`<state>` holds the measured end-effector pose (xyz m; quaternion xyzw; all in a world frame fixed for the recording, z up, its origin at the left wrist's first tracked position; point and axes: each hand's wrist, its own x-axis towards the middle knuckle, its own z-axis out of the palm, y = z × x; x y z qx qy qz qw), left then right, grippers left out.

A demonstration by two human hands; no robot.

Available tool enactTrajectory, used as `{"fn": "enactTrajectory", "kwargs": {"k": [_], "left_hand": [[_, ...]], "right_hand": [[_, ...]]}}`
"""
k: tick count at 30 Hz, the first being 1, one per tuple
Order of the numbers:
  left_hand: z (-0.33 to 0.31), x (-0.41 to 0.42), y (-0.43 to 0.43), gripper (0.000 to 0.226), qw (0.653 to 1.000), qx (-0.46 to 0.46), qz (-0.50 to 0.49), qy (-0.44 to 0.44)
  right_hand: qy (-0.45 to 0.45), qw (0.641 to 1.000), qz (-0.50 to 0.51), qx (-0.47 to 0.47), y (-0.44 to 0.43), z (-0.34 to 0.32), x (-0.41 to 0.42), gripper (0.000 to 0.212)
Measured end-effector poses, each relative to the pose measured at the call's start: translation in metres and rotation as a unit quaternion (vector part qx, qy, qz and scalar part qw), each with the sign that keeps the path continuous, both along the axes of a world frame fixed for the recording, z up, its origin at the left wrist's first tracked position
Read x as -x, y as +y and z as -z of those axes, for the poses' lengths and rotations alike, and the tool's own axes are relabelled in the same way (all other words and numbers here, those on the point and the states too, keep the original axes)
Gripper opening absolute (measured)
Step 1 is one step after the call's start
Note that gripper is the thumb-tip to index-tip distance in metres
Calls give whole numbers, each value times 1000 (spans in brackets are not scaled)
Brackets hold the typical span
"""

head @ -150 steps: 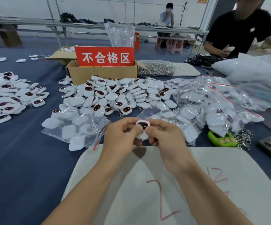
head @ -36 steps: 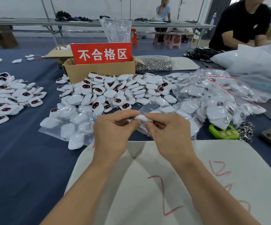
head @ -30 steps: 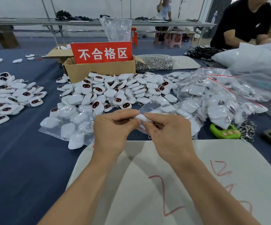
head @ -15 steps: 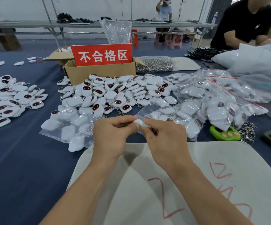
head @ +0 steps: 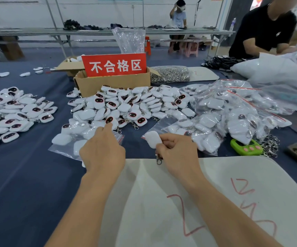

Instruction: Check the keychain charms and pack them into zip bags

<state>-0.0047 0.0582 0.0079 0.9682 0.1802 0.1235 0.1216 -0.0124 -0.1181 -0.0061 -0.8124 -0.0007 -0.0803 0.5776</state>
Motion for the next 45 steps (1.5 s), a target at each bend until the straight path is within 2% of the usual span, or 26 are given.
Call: {"fn": "enactTrajectory", "kwargs": {"k": [2,4,6,8,11,13,16,19,24,26,29,31,33,36,39,43,44,45], "left_hand": [[-1,-2,-3,74,999,16,1,-30],[-1,-1,0,67,1000,-15,-5,-18],[-1,-1,4,47,999,-40,-6,13],[-3,-1,7,24,1000,-11,-20,-18],[-8,0,-1,29,992,61,-28,-104],[-7,1,-12,30,984,105,20,-143],[0,5,-31,31,965,161,121,-167],[1,8,-42,31,945,226,137,-191],[2,11,-50,26,928,267,144,-216],[4,12,-52,25,916,289,164,-225],[5,14,-56,25,904,299,213,-221],[5,15,-59,24,901,293,226,-225],[5,14,-57,22,907,282,200,-242],[3,12,-49,22,919,271,140,-251],[3,9,-46,25,914,292,172,-225],[4,10,-52,37,879,361,238,-201],[4,10,-53,40,873,368,239,-214],[5,9,-53,42,869,367,240,-230]], "right_hand": [[4,1000,-6,-15,2,-3,1,23],[8,1000,-11,-24,4,-3,0,26],[15,999,-14,-35,4,-3,-1,28],[17,999,-19,-47,4,-4,-2,29],[5,995,-40,-88,5,-8,0,34],[-8,993,-52,-108,6,-10,1,31],[-24,997,-30,-72,7,-10,2,23],[-20,999,14,-38,2,-9,1,19],[-16,998,-37,-42,4,-8,1,19],[-12,998,-16,-60,7,-4,0,14],[26,990,37,-133,5,-2,-6,15],[57,974,24,-219,3,-4,-7,18],[67,965,0,-253,1,-7,-7,18],[55,973,-28,-223,0,-9,-7,16],[26,982,-34,-183,3,-6,-5,16],[12,975,52,-215,12,3,-1,6],[14,971,73,-228,12,4,-1,8],[20,969,88,-229,11,5,-2,20]]}}
